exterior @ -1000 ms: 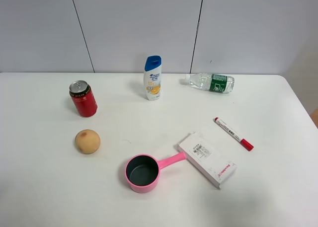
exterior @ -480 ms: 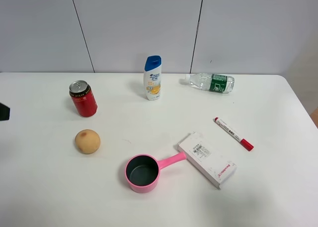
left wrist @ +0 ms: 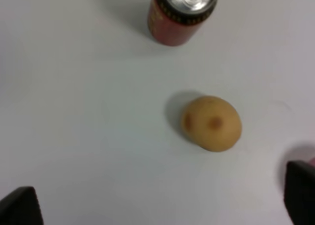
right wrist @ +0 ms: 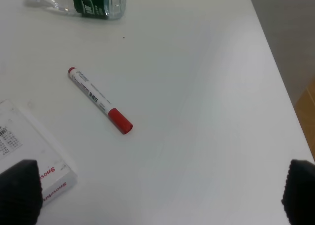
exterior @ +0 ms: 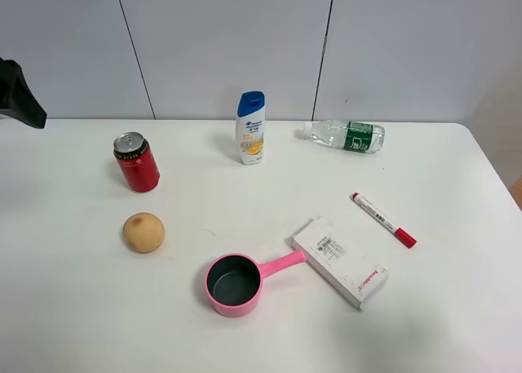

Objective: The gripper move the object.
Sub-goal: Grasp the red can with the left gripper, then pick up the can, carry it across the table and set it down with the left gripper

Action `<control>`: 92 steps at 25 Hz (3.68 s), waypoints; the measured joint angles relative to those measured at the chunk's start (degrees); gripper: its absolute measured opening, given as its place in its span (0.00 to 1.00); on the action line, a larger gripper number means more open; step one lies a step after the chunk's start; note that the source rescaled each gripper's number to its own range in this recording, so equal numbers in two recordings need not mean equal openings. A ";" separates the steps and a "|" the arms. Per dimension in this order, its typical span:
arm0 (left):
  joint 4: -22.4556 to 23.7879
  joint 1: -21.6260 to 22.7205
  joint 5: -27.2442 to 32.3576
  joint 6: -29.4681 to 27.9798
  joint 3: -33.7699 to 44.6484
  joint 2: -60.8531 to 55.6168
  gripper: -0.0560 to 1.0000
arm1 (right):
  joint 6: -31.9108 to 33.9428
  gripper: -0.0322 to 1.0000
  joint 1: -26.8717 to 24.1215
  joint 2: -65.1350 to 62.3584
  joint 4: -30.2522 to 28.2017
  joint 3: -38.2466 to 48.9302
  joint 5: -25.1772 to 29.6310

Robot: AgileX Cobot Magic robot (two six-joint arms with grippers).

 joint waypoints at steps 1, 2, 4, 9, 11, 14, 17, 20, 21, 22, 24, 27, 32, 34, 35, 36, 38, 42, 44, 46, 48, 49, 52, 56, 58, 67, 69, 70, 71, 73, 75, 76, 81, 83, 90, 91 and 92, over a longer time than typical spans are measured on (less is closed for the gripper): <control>0.15 -0.08 0.05 0.00 -1.47 1.98 1.00 | 0.00 1.00 0.00 0.00 0.00 0.00 0.00; 0.48 -0.44 0.11 0.00 -2.56 3.63 1.00 | 0.00 1.00 0.00 0.00 0.00 0.00 0.00; 1.42 -2.04 -0.10 0.00 -4.70 7.43 1.00 | 0.00 1.00 0.00 0.00 0.00 0.00 0.00; 2.19 -6.62 -3.73 0.00 -6.45 15.22 1.00 | 0.00 1.00 0.00 0.00 0.00 0.00 0.00; 2.19 -7.94 -5.56 0.00 -6.45 18.01 1.00 | 0.00 1.00 0.00 0.00 0.00 0.00 0.00; 2.19 -8.77 -8.75 0.00 -6.45 22.02 1.00 | 0.00 1.00 0.00 0.00 0.00 0.00 0.00; 2.26 -8.83 -11.74 0.00 -6.45 24.72 1.00 | 0.00 1.00 0.00 0.00 0.00 0.00 0.00; 2.31 -8.83 -12.63 0.00 -7.24 26.48 1.00 | 0.00 1.00 0.00 0.00 0.00 0.00 0.00; 2.31 -8.83 -12.63 0.00 -8.02 27.10 1.00 | 0.00 1.00 0.00 0.00 0.00 0.00 0.00; 2.31 -8.83 -12.71 0.00 -9.00 27.77 1.00 | 0.00 1.00 0.00 0.00 0.00 0.00 0.00; 2.26 -8.95 -12.61 0.00 -10.96 29.01 1.00 | 0.00 1.00 0.00 0.00 0.00 0.00 0.00; 2.14 -9.10 -12.05 0.00 -13.47 31.05 1.00 | 0.00 1.00 0.00 0.00 0.00 0.00 0.00; 2.14 -9.10 -11.17 0.00 -14.34 33.39 1.00 | 0.00 1.00 0.00 0.00 0.00 0.00 0.00; 2.14 -9.10 -11.17 0.03 -14.34 34.27 1.00 | 0.00 1.00 0.00 0.00 0.00 0.00 0.00; 2.14 -9.10 -11.25 0.14 -14.34 34.62 1.00 | 0.00 1.00 0.00 0.00 0.00 0.00 0.00; 2.14 -9.10 -11.47 0.27 -14.34 35.01 1.00 | 0.00 1.00 0.00 0.00 0.00 0.00 0.00; 2.01 -9.23 -12.38 0.52 -14.34 35.63 1.00 | 0.00 1.00 0.00 0.00 0.00 0.00 0.00; 0.20 -9.41 -13.51 1.53 -14.34 36.87 1.00 | 0.00 1.00 0.00 0.00 0.00 0.00 0.00; -0.26 -9.41 -14.07 1.85 -14.34 37.58 1.00 | 0.00 1.00 0.00 0.00 0.00 0.00 0.00; -0.39 -9.41 -14.64 2.09 -14.34 38.10 1.00 | 0.00 1.00 0.00 0.00 0.00 0.00 0.00; -0.39 -9.41 -15.39 2.28 -14.34 38.66 1.00 | 0.00 1.00 0.00 0.00 0.00 0.00 0.00; -0.45 -9.41 -15.68 2.39 -14.34 38.91 1.00 | 0.00 1.00 0.00 0.00 0.00 0.00 0.00; -0.51 -9.41 -16.08 2.46 -14.34 40.07 1.00 | 0.00 1.00 0.00 0.00 0.00 0.00 0.00; -0.62 -9.41 -16.34 2.64 -14.34 41.39 1.00 | 0.00 1.00 0.00 0.00 0.00 0.00 0.00; -0.62 -9.41 -16.90 2.64 -14.34 41.72 1.00 | 0.00 1.00 0.00 0.00 0.00 0.00 0.00; -0.67 -9.41 -18.55 2.84 -14.34 42.34 0.96 | 0.00 1.00 0.00 0.00 0.00 0.00 0.00; -0.67 -9.41 -18.55 2.84 -14.34 42.74 0.88 | 0.00 1.00 0.00 0.00 0.00 0.00 0.00; -0.67 -9.41 -18.55 2.84 -14.34 42.78 0.82 | 0.00 1.00 0.00 0.00 0.00 0.00 0.00; -0.67 -9.41 -18.55 2.84 -14.34 42.78 0.71 | 0.00 1.00 0.00 0.00 0.00 0.00 0.00; -0.67 -9.41 -18.55 2.84 -14.34 42.78 0.36 | 0.00 1.00 0.00 0.00 0.00 0.00 0.00; -1.00 -9.41 -18.50 2.89 -14.34 42.78 0.05 | 0.00 1.00 0.00 0.00 0.00 0.00 0.00; -1.00 -9.46 -18.50 2.89 -14.34 42.78 0.08 | 0.00 1.00 0.00 0.00 0.00 0.00 0.00; -0.88 -9.47 -18.25 2.89 -14.34 42.78 0.08 | 0.00 1.00 0.00 0.00 0.00 0.00 0.00; -0.88 -9.47 -18.08 2.89 -14.39 42.78 0.08 | 0.00 1.00 0.00 0.00 0.00 0.00 0.00; -1.24 -10.37 -11.45 2.95 -18.01 42.78 0.08 | 0.00 1.00 0.00 0.00 0.00 0.00 0.00; -1.30 -10.80 -10.77 2.95 -18.70 42.78 0.08 | 0.00 1.00 0.00 0.00 0.00 0.00 0.00; -1.30 -11.46 -10.54 2.95 -19.15 42.59 0.08 | 0.00 1.00 0.00 0.00 0.00 0.00 0.00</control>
